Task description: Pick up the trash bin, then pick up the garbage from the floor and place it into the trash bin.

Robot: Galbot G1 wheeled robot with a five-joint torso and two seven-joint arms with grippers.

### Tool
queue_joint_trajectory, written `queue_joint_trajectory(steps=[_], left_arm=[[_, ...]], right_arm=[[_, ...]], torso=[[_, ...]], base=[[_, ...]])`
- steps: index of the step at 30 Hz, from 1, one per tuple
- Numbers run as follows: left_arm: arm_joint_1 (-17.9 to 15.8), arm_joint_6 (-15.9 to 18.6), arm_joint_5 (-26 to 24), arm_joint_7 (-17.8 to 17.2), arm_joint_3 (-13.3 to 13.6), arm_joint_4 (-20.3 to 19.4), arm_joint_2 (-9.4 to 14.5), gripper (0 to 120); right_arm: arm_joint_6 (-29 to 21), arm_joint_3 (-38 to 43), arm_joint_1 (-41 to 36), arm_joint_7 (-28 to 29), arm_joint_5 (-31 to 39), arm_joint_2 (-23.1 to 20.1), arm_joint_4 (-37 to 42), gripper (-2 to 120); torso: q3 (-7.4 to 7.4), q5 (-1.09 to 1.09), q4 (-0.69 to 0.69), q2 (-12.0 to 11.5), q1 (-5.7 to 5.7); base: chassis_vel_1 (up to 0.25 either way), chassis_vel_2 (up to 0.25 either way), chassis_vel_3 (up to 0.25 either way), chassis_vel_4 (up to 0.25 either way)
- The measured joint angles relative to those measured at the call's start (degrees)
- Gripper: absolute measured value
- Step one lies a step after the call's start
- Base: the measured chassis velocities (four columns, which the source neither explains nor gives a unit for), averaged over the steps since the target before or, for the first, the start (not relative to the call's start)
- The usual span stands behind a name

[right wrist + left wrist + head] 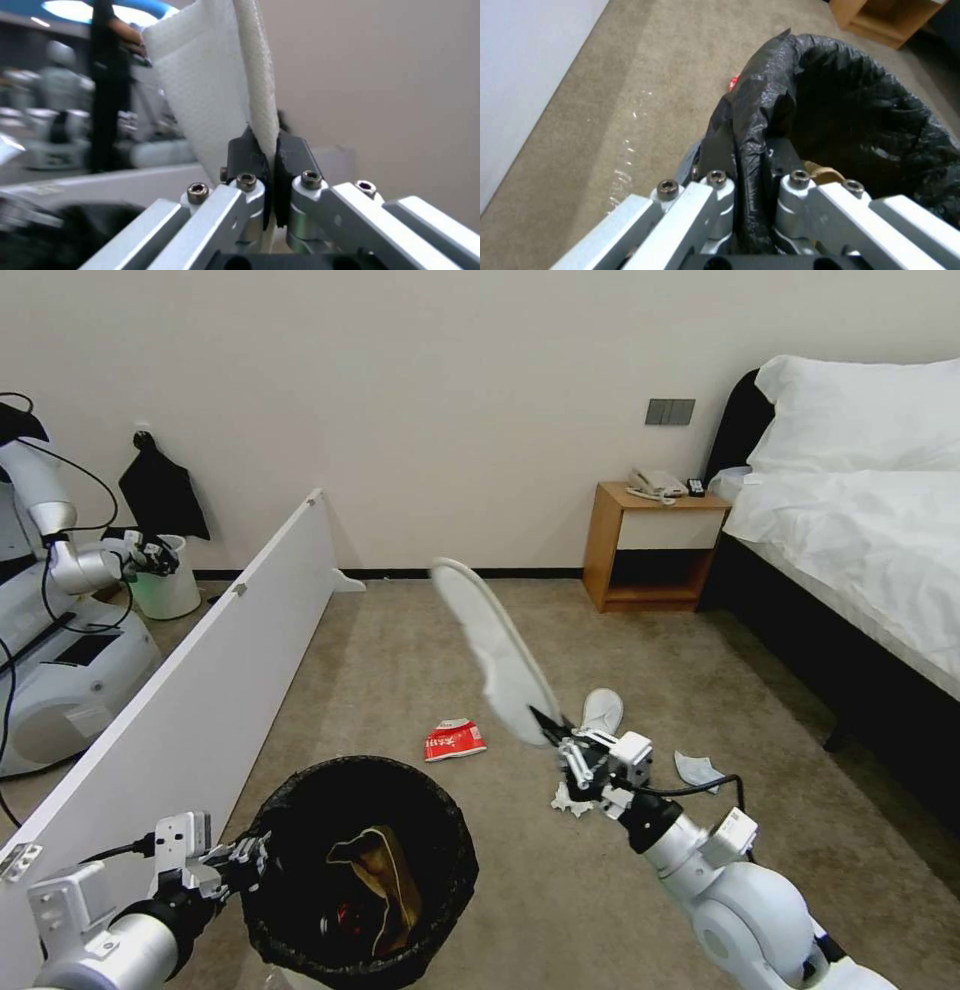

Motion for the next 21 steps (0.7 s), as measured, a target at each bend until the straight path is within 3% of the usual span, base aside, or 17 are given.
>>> queue_joint_trajectory(steps=[1,11,21], left_arm=[[0.79,0.00,0.32,0.00,-0.42,0.00,-0.40,5],[1.35,0.00,1.50,-0.15,-0.51,0.00,-1.28,5],[1.40,0.00,2.15,-0.23,-0.28,0.00,-1.67,5]], right_arm=[[-0.39,-3.01,2.39,-3.00,3.22,-2.04,1.04,0],[-1.63,-12.94,8.21,-4.45,10.33,-4.25,2.93,0],[-1.70,-20.82,11.73,-4.68,11.52,-6.20,3.67,0]], torso=[[0.00,0.00,-0.01,0.00,0.00],[0.01,0.00,-0.01,0.00,0.00],[0.01,-0.01,0.00,0.00,0.00]], base=[[0.000,0.000,0.000,0.000],[0.000,0.000,0.000,0.000],[0.000,0.000,0.000,0.000]])
